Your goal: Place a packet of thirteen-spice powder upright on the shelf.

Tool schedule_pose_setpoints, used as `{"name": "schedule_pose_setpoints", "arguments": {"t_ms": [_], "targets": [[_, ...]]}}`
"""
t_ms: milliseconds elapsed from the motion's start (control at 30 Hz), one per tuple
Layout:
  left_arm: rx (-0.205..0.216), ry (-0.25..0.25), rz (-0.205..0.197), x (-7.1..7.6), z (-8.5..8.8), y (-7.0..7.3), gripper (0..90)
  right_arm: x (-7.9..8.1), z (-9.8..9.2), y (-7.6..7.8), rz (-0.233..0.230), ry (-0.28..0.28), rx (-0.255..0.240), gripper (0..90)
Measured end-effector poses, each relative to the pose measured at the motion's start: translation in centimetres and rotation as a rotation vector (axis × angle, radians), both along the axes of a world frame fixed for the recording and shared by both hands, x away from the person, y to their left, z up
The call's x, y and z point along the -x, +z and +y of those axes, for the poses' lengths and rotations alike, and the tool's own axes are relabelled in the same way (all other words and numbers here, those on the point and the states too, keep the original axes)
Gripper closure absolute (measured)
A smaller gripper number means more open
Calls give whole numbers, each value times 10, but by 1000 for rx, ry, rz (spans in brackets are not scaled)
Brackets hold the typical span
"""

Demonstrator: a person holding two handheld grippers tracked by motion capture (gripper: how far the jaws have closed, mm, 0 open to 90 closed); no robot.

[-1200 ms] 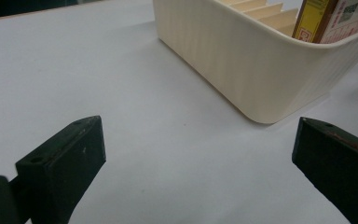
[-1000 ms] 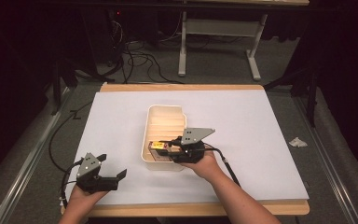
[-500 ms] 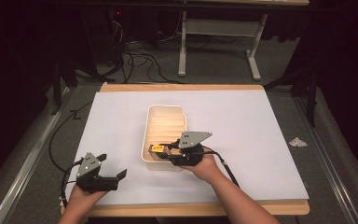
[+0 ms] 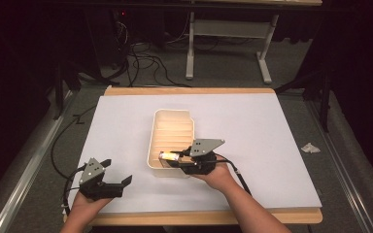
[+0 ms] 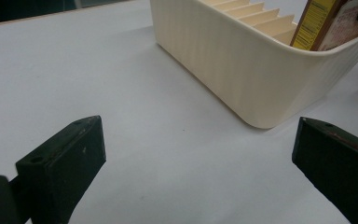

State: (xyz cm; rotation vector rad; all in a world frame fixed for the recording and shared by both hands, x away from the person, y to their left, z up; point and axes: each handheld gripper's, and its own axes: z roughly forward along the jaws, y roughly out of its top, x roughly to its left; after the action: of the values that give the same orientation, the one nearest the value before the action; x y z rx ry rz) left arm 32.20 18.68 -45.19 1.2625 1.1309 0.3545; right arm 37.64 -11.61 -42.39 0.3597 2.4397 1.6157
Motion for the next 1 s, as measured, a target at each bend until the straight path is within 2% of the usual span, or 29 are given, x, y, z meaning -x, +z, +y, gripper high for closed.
{"name": "schedule_pose_setpoints", "arguments": {"t_ms": [67, 267, 533, 633, 733, 833, 933, 1000], "targets": [[-11, -4, 2, 0, -1, -1, 34, 0, -3, 0, 9, -4, 9, 670], [-11, -10, 4, 0, -2, -1, 34, -1, -7, -1, 29, -15, 4, 662], [-15, -11, 5, 0, -2, -1, 35, -2, -10, -2, 31, -18, 8, 654], [-3, -5, 4, -1, -2, -1, 35, -2, -10, -3, 35, -22, 9, 649], [-14, -12, 6, -1, -2, -2, 35, -2, -10, -2, 32, -23, 3, 641], [5, -4, 4, -1, -3, 0, 35, -1, -10, -2, 29, -23, 5, 634], [-16, -13, 7, -1, -3, -2, 35, -2, -11, -2, 36, -23, -2, 621], [-15, -15, 7, -1, -3, -2, 35, -2, -11, -2, 41, -17, -15, 604]]}}
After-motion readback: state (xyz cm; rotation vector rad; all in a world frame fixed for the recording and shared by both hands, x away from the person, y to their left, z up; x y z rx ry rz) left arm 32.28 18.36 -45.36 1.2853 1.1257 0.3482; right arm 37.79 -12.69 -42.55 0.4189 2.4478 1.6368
